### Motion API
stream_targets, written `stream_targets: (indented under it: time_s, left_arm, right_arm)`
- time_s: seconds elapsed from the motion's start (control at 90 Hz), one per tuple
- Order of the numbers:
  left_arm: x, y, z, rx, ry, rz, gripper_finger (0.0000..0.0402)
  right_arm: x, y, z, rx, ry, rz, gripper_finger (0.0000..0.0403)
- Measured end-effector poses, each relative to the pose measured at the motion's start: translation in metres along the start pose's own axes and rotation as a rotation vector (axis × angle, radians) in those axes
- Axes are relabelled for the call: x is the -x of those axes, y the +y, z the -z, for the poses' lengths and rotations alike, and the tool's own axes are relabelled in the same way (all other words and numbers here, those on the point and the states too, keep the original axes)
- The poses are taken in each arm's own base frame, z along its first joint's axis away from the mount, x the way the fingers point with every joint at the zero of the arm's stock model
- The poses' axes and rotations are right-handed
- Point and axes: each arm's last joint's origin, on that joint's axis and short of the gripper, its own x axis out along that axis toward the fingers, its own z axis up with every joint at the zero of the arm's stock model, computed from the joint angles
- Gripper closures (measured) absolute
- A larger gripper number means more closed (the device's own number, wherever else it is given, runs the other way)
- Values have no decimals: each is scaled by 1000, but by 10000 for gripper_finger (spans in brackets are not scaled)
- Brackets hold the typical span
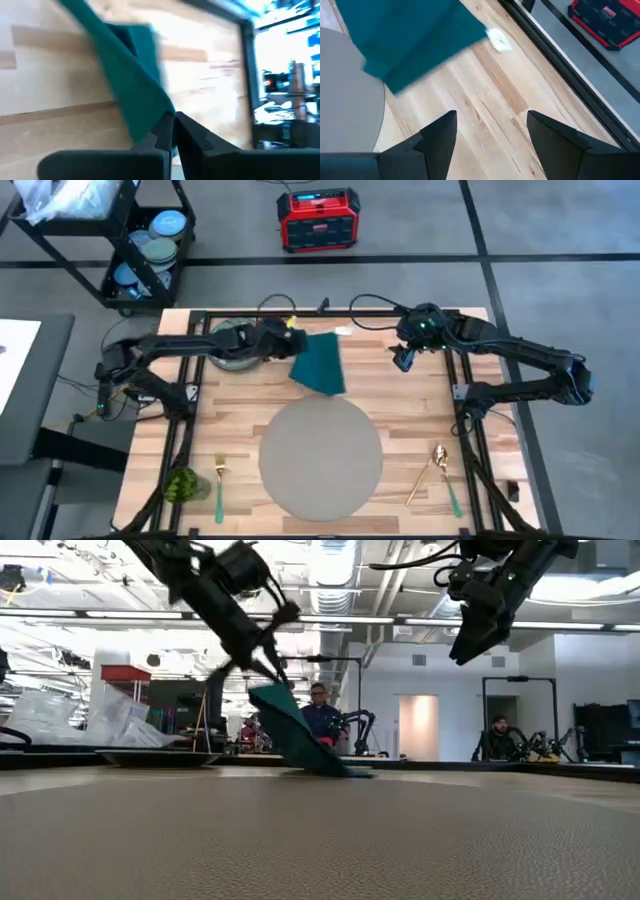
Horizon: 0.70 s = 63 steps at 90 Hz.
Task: Set table place
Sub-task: Fold the blue table napkin
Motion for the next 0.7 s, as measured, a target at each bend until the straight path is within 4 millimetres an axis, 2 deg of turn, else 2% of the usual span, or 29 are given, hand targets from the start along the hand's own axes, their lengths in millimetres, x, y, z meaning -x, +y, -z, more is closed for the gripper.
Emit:
stream_targets:
  time_s: [0.2,0.389,0.556,0.7]
  left_arm:
    - [42,-12,-11,45,-60,125,402]
    - [68,-9,-15,64,-85,125,402]
    - [65,-6,-18,81,-113,91,402]
    - [47,-7,-25,97,-163,105,402]
  right_arm:
    - [0,0,0,2,-2,0,172]
    - [0,0,0,17,-2,0,172]
    - [0,0,0,20,-1,0,172]
    - [0,0,0,20,-1,0,172]
